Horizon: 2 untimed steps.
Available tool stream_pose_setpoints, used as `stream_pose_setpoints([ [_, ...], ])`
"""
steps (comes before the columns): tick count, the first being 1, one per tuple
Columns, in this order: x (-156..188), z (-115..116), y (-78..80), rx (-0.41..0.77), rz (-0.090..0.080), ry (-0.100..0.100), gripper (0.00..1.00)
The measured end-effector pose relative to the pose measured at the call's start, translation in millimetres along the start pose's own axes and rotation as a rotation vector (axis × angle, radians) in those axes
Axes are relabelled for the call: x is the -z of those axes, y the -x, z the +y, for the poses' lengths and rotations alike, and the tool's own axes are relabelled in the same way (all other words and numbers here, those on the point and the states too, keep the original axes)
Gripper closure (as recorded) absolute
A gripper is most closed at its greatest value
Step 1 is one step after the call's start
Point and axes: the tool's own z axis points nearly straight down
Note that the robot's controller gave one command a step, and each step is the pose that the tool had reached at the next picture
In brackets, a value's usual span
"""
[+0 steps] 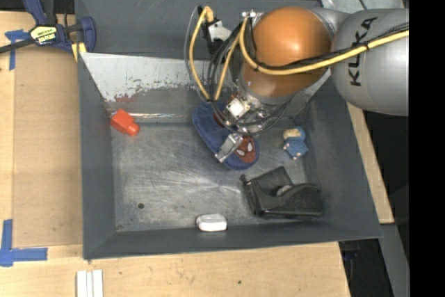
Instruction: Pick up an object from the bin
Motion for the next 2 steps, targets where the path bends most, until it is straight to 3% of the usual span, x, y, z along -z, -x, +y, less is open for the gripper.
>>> stream_pose_setpoints([
  [1, 6.7, -0.7, -0.1, -0.005, -0.002, 0.000, 1.00],
  [2, 52.5, -2.4, -0.6, -0.009, 0.001, -0.001, 1.00],
])
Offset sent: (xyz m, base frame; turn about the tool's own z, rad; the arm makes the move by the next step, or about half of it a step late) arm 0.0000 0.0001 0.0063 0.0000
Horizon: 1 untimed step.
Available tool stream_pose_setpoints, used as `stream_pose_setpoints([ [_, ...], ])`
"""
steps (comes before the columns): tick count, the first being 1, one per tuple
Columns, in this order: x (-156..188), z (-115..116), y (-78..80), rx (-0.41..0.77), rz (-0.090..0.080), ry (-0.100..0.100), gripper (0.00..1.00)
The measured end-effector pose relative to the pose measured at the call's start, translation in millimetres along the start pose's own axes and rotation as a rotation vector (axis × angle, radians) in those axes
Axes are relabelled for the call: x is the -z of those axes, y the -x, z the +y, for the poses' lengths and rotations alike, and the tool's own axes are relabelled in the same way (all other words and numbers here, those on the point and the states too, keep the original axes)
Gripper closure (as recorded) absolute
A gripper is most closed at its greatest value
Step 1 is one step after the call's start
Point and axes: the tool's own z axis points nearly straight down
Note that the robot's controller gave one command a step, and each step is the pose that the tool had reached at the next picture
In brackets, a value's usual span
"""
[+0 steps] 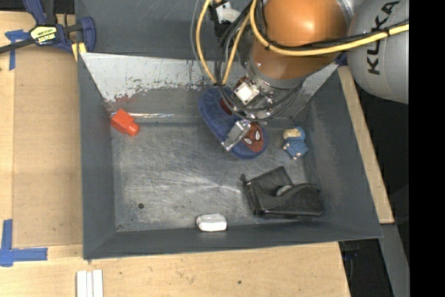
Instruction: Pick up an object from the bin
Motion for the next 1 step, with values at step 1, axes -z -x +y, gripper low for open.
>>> stream_pose_setpoints([
  [1, 22.3, -0.9, 0.0, -0.004, -0.001, 0.001, 1.00],
])
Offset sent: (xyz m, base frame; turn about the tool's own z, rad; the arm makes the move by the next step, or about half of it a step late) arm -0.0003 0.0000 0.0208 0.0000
